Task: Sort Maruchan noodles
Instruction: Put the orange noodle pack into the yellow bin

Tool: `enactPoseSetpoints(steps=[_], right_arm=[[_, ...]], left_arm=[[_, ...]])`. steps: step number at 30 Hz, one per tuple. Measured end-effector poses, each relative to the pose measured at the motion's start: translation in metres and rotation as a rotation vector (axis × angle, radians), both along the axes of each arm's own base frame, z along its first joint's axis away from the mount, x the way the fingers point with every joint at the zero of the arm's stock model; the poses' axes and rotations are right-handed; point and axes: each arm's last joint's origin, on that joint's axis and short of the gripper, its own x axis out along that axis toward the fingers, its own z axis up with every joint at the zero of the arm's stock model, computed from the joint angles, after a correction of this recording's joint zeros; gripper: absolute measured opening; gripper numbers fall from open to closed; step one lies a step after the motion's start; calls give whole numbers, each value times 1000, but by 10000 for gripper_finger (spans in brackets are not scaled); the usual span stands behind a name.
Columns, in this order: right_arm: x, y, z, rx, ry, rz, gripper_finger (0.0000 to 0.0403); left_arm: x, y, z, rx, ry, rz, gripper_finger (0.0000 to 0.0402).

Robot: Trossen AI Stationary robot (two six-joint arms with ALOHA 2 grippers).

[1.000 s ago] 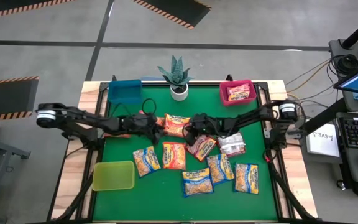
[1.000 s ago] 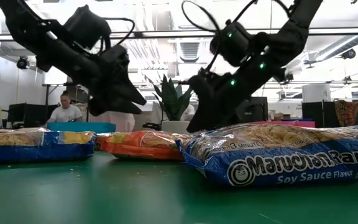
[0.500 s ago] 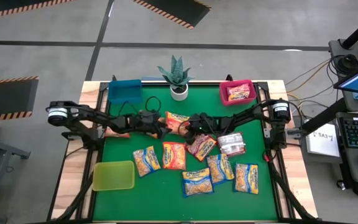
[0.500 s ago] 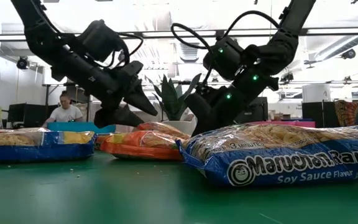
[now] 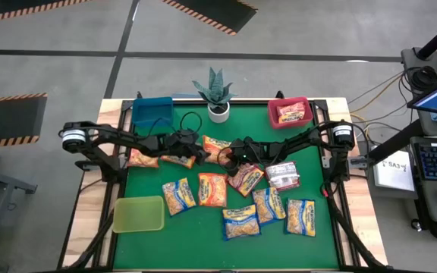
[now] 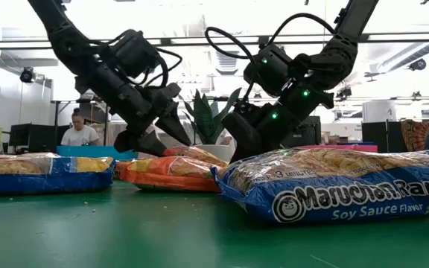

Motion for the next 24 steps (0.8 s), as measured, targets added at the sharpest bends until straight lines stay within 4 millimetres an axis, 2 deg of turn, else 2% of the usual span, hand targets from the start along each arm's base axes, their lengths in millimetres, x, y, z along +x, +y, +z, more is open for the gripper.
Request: enactPoseSetpoints(steps=[7, 19, 24], right_arm=[[0, 0, 0, -14, 4, 14, 8], [0, 0, -1, -18, 7, 18, 8], [0, 0, -1, -18, 6, 19, 8]], left_arm=[[4, 3, 3, 11, -11, -4, 267], [22, 6, -18, -38, -86, 3, 266], [24, 6, -21, -38, -79, -4, 238]])
